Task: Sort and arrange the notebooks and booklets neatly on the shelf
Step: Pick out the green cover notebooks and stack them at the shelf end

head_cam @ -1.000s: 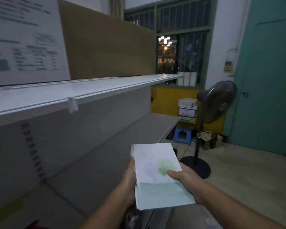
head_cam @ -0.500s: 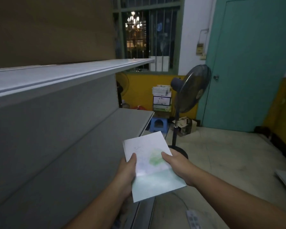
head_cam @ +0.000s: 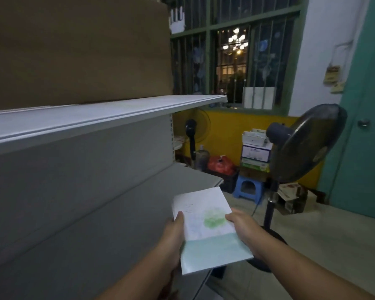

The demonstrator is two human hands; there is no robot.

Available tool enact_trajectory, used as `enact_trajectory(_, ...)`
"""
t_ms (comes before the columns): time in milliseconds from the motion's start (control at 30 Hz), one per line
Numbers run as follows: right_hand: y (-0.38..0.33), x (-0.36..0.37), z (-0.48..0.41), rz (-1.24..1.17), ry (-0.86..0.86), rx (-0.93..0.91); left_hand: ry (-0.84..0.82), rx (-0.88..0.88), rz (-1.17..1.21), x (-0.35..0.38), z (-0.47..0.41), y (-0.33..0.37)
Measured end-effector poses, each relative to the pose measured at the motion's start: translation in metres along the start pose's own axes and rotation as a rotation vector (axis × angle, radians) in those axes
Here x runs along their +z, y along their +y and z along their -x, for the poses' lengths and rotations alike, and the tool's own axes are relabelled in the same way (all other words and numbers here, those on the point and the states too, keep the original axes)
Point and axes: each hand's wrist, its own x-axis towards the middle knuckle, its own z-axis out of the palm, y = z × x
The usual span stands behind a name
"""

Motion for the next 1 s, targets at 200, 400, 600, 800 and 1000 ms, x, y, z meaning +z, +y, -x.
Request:
enact_trajectory(200,-0.022,0.021,-0.090,0.028,-0.067,0.007,0.143,0.018,-0.006,-0.005,-0.076,0.024)
enact_trajectory(400,-0.063,0.038,-0.190,0.155,-0.037,-0.042,0.239,-0.009,-0.089,-0.003,-0.170,0.064)
enact_trajectory(600,-0.088,0.035,-0.262,0.353,-0.043,-0.058,0.217,-0.071,-0.038,-0.002,-0.235,0.077)
enact_trajectory(800,-0.097,0.034,-0.329,0.590,-0.220,-0.139,0.337,-0.009,-0.092,0.007,-0.264,0.076)
enact_trajectory(1000,-0.068,0.033,-0.363,0.542,-0.221,-0.398,0.532,0.142,-0.489,0.034,-0.277,0.069)
